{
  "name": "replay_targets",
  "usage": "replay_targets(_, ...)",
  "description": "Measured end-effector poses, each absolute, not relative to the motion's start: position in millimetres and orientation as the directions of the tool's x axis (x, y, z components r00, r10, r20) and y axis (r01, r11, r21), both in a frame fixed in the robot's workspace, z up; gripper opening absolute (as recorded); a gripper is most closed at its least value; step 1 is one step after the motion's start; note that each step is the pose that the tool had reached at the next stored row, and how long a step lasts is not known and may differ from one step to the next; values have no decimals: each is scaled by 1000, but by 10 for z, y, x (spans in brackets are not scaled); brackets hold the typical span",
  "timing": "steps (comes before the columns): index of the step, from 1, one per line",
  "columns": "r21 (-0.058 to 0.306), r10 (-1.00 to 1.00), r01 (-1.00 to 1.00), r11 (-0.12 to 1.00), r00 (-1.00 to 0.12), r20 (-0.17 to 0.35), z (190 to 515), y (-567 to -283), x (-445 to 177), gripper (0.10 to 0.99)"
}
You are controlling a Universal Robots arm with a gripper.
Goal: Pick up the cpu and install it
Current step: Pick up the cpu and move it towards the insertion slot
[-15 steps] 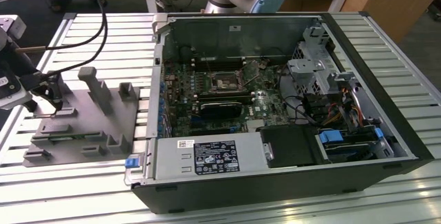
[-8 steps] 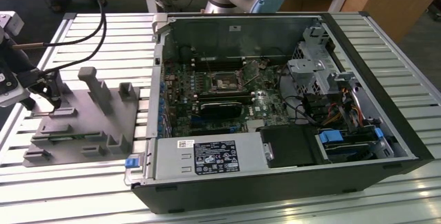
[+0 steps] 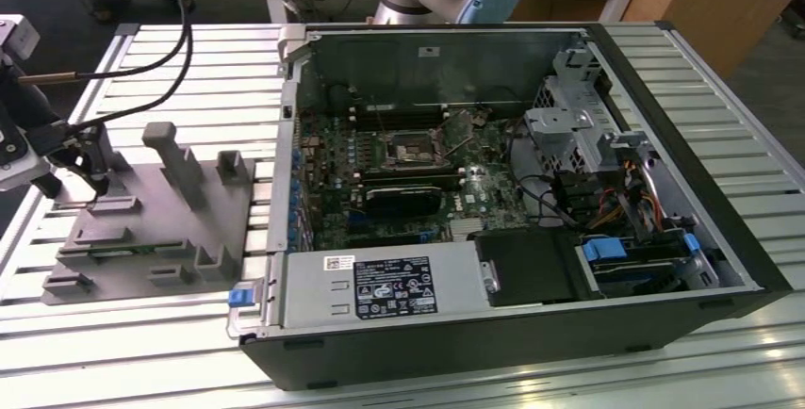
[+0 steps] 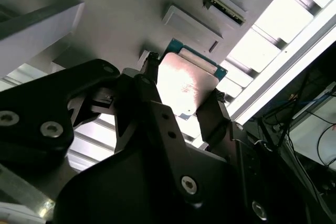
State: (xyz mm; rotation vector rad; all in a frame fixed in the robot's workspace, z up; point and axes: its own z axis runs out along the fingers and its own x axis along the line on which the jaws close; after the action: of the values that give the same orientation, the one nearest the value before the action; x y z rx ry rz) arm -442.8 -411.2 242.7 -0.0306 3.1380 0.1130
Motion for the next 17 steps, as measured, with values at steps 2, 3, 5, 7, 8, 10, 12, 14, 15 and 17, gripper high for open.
replay_targets(2, 72, -19, -20, 997, -1000, -2, 2444, -4112, -4428, 541)
replay_targets(3, 72, -19, -20, 997, -1000, -2, 2452, -4112, -4428, 541)
replay_targets(5, 72, -19, -20, 997, -1000, -2, 2465, -4112, -4428, 541)
replay_targets(7, 72, -19, -20, 997, -1000, -2, 2478, -4111, -4428, 541)
replay_targets(8, 72, -19, -20, 997, -1000, -2, 2484, -4111, -4428, 541)
replay_targets(10, 72, -19, -19, 997, -1000, -2, 2499, -4110, -4428, 541)
replay_targets(12, 72, -19, -20, 997, -1000, -2, 2517, -4110, -4429, 541)
replay_targets(14, 72, -19, -20, 997, -1000, -2, 2534, -4110, -4428, 541)
replay_targets(15, 72, -19, -19, 997, -1000, -2, 2543, -4110, -4428, 541)
replay_targets(17, 72, -19, -20, 997, -1000, -2, 2561, -4110, -4428, 541)
